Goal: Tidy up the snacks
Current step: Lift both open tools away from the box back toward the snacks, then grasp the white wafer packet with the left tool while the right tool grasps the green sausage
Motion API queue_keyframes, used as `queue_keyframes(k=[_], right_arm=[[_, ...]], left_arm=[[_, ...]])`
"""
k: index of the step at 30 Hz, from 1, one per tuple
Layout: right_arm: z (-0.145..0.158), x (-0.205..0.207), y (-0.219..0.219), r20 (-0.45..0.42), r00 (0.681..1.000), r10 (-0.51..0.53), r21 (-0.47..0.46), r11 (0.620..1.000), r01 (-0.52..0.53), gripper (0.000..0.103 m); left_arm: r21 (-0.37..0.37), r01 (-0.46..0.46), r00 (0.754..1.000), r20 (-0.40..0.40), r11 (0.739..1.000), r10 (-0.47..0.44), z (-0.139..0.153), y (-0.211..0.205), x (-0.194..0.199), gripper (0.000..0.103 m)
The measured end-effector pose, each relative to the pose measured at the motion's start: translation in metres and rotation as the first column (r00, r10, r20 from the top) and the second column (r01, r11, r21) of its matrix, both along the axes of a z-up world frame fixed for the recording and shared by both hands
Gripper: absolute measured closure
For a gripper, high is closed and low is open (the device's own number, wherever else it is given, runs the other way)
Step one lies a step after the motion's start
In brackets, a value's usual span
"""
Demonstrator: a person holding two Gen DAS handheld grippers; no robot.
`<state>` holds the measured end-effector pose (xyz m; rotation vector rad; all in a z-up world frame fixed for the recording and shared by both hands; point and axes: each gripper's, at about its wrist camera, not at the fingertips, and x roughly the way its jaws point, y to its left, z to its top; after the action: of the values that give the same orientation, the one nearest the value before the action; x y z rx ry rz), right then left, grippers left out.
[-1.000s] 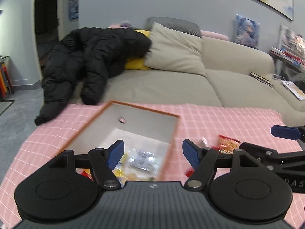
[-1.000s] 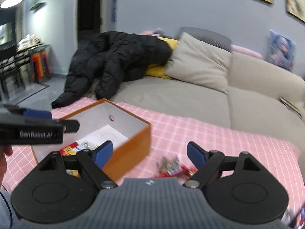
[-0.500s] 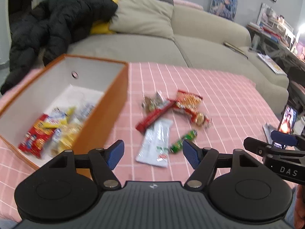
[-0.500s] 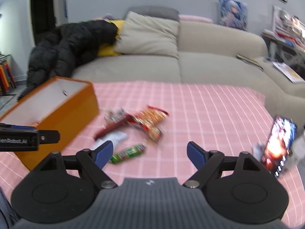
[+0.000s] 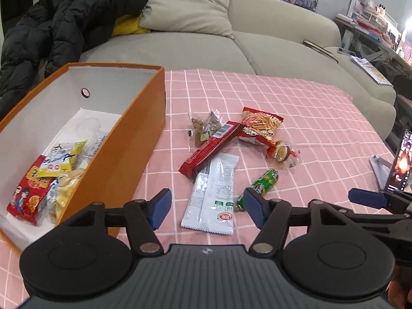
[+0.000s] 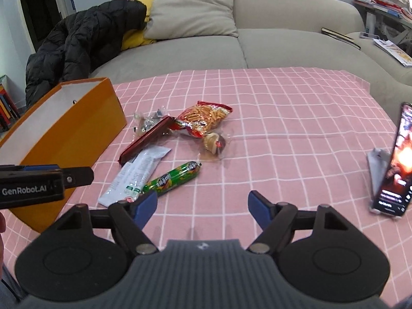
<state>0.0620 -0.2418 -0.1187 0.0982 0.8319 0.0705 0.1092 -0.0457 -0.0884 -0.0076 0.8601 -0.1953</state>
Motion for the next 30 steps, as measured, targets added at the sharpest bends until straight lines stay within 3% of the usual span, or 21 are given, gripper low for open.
queue_keyframes(k=[9,21,30], right_arm=[[-0.02,0.049,0.003,-0.076,0.996,-0.056,0.126,0.99,0.066,0.053],[-0.058,0.097,0.019,-0.189,0.974,-0.121,0.159,0.976,0.152,0.057],[-0.062,0.104,0.031,-0.181,0.983,-0.041,0.082,0.995,0.056,0.063]], left_arm=[[0.023,-0.046,0.998,-0.041,0.999,0.047,-0.024,0.0,0.034,0.028],[0.04,-0.065,0.995,-0.067,0.997,0.068,-0.041,0.002,0.049,0.028],[0.052,-0.06,0.993,-0.097,0.997,0.065,-0.048,0.001,0.051,0.029]])
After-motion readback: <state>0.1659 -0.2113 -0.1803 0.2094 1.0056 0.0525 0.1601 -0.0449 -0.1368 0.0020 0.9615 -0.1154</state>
